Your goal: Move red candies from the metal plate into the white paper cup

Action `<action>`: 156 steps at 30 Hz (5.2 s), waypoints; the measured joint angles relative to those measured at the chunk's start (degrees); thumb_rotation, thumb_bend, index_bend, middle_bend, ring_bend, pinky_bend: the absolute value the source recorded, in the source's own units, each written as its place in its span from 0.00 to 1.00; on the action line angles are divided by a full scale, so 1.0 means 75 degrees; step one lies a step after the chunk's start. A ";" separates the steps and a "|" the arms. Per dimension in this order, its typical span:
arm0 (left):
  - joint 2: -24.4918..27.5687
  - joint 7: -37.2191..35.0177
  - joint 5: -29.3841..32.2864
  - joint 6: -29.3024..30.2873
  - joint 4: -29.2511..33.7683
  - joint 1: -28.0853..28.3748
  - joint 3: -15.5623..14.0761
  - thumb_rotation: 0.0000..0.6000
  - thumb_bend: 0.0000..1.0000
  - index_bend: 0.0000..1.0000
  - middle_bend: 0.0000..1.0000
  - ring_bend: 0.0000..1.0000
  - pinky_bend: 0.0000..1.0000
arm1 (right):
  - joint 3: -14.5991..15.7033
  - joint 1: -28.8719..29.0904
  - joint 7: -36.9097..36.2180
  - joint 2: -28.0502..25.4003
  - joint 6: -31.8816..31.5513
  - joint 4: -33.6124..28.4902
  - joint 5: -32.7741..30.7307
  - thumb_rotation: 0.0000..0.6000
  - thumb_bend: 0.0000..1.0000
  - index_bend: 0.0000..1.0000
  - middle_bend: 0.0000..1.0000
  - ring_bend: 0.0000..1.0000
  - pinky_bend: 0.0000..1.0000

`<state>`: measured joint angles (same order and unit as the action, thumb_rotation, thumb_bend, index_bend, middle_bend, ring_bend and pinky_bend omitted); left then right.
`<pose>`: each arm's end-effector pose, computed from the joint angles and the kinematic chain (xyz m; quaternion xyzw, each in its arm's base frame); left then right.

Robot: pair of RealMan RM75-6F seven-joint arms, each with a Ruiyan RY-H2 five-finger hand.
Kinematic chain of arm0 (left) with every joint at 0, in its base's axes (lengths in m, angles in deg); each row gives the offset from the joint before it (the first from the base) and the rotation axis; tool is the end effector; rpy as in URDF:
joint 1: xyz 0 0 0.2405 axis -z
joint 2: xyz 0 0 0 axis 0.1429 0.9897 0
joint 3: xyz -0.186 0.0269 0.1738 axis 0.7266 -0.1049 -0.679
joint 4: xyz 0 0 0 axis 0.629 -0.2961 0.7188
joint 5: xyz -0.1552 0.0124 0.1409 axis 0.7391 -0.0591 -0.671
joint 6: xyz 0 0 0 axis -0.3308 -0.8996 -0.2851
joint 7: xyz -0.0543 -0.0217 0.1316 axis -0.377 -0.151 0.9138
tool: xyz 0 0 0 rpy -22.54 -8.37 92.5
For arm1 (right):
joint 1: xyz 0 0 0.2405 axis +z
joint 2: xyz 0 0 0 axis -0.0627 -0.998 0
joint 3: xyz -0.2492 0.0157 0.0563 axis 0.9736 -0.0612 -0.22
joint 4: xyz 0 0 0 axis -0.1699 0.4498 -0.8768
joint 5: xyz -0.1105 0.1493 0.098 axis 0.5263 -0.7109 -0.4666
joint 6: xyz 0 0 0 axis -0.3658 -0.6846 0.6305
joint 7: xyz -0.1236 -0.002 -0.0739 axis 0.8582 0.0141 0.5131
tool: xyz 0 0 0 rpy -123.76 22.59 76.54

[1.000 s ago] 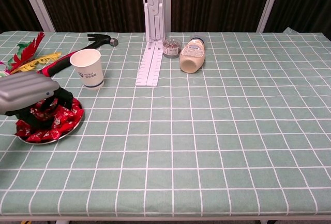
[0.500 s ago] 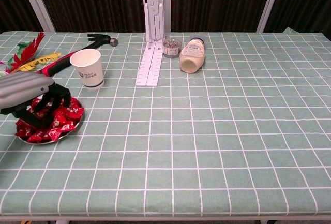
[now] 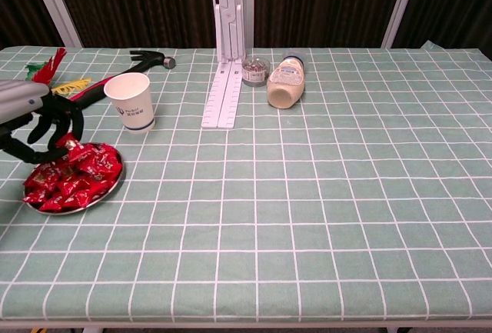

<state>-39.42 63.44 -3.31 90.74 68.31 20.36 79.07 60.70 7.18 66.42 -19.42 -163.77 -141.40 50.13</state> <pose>-0.2628 0.2924 0.0062 -0.7345 -0.3891 -0.3651 0.4195 -0.3173 -0.1761 0.1948 0.6019 -0.3684 0.3763 0.6004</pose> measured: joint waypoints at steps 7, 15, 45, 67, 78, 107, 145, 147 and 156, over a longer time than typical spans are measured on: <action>0.0230 -0.0083 0.0252 0.0093 0.0167 0.0127 0.0488 1.00 0.58 0.66 0.74 0.72 1.00 | 0.0008 -0.0002 -0.0094 0.0024 0.0015 0.0078 0.0000 1.00 0.10 0.12 0.22 0.08 0.27; 0.0320 0.0036 0.0777 -0.0490 0.0069 0.0966 0.1363 1.00 0.57 0.64 0.73 0.72 1.00 | -0.0002 -0.0044 -0.0189 0.0007 -0.0023 0.0141 -0.0050 1.00 0.10 0.12 0.22 0.08 0.27; 0.0371 0.1045 0.1355 -0.0895 0.0527 0.1484 0.1211 1.00 0.40 0.31 0.39 0.36 1.00 | -0.0048 -0.0015 -0.0273 0.0001 0.0046 0.0200 -0.0101 1.00 0.10 0.12 0.22 0.08 0.28; 0.0665 0.2722 0.0633 -0.0308 0.1414 0.0005 -0.0546 1.00 0.21 0.34 0.42 0.36 1.00 | 0.0000 -0.0006 -0.0264 -0.0015 -0.0004 0.0152 0.0043 1.00 0.10 0.12 0.22 0.08 0.30; 0.0471 0.2894 0.0800 -0.0688 0.1088 0.0075 -0.0482 1.00 0.23 0.35 0.43 0.37 1.00 | -0.0002 0.0016 -0.0175 -0.0021 0.0025 0.0081 0.0036 1.00 0.10 0.12 0.22 0.08 0.30; 0.0078 0.2491 0.0488 -0.1046 0.0478 0.0327 -0.0404 1.00 0.33 0.52 0.56 0.52 1.00 | -0.0003 0.0012 -0.0222 -0.0031 0.0046 0.0110 -0.0014 1.00 0.10 0.12 0.22 0.08 0.31; 0.0149 0.0862 -0.0289 -0.0258 0.0223 0.0207 -0.0400 1.00 0.57 0.70 0.75 0.71 1.00 | 0.0019 -0.0064 -0.0247 -0.0077 -0.0076 0.0070 0.0034 1.00 0.09 0.12 0.22 0.09 0.32; 0.0347 0.0797 -0.0239 -0.0183 0.0462 0.0208 -0.0293 1.00 0.57 0.70 0.75 0.71 1.00 | 0.0022 -0.0069 -0.0258 -0.0075 -0.0089 0.0075 0.0047 1.00 0.09 0.12 0.22 0.09 0.32; 0.0883 0.0558 0.0108 -0.0132 0.1009 0.0689 0.0661 1.00 0.57 0.70 0.75 0.71 1.00 | 0.0010 -0.0052 -0.0293 -0.0055 -0.0055 0.0121 0.0026 1.00 0.09 0.12 0.22 0.09 0.32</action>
<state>-32.80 67.62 -2.50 89.75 75.88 25.53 84.03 60.77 6.79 64.22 -19.83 -164.18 -140.49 50.32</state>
